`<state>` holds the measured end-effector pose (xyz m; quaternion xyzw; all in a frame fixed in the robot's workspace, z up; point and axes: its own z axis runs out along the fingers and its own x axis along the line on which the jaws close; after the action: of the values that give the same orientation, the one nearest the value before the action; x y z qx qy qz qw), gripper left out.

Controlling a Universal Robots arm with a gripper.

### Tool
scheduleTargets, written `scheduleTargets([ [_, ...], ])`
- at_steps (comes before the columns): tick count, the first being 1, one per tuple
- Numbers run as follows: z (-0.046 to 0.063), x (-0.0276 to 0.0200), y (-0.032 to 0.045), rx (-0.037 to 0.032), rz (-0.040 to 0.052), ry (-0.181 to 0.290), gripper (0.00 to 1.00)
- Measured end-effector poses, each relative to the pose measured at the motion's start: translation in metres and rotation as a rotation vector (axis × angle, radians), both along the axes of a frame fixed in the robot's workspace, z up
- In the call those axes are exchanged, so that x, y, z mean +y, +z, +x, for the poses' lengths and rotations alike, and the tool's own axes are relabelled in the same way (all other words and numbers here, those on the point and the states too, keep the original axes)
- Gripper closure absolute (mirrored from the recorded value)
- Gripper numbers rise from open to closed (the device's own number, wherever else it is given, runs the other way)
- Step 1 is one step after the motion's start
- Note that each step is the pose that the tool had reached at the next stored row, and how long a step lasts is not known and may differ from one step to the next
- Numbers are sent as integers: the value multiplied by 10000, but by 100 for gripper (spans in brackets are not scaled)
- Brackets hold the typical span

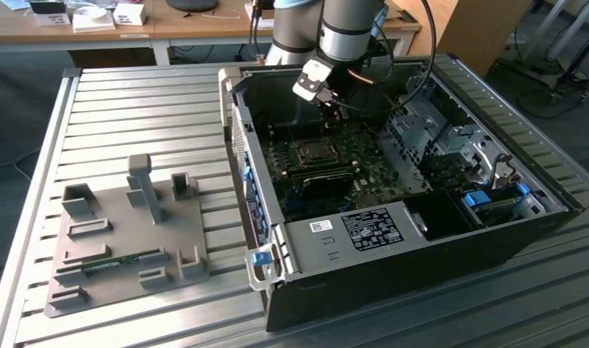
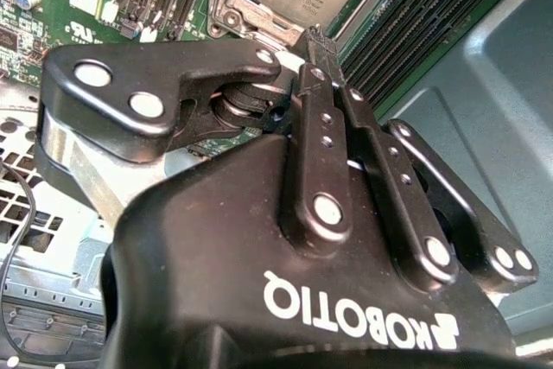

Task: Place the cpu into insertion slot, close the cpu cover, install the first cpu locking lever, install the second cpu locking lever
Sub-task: 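Close the cpu cover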

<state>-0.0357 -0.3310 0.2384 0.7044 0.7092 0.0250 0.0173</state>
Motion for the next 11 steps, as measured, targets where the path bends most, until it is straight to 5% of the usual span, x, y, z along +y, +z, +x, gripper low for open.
scheduleTargets([
  [2,0,0,0,46,-1,-1,89],
  [6,0,0,-1,249,-22,-1,89],
  [11,0,-4,-3,269,-20,1,89],
])
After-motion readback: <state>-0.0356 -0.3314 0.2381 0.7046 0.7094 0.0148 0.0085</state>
